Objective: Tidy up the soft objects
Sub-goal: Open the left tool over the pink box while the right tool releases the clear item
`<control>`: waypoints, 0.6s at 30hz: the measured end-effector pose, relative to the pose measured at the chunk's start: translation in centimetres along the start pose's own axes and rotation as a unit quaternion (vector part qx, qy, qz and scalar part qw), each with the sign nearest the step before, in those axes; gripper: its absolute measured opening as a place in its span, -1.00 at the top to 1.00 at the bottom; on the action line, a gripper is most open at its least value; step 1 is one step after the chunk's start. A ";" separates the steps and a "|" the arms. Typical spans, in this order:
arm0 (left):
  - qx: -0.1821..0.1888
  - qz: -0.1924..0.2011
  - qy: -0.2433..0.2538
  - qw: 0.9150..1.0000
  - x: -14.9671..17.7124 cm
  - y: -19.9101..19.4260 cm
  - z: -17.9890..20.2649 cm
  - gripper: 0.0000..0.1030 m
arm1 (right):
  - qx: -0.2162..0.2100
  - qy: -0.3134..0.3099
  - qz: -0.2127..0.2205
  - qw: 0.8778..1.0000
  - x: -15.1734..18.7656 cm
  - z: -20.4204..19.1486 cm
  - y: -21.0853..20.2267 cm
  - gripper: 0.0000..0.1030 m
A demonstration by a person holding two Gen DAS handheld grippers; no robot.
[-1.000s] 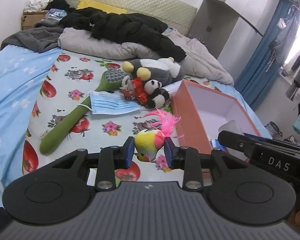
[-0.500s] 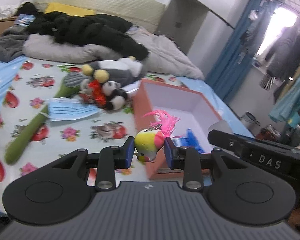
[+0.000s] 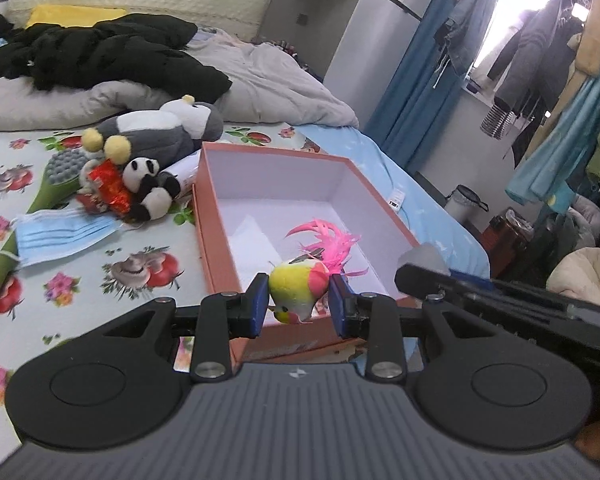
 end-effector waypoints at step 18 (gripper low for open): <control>0.015 -0.077 0.015 0.997 -4.7 15.3 0.6 0.28 | 0.040 0.043 -0.066 0.996 -2.2 8.7 10.1 0.41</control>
Point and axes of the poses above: each gripper's, at about its wrist camera, not at the fingertips, and y roughly the way its jaws point, z to its right, x to its underside, the point moved 7 cm from there along y, roughly the way its jaws point, and after that the axes turned 5 degrees about y, right-handed, at the moved point
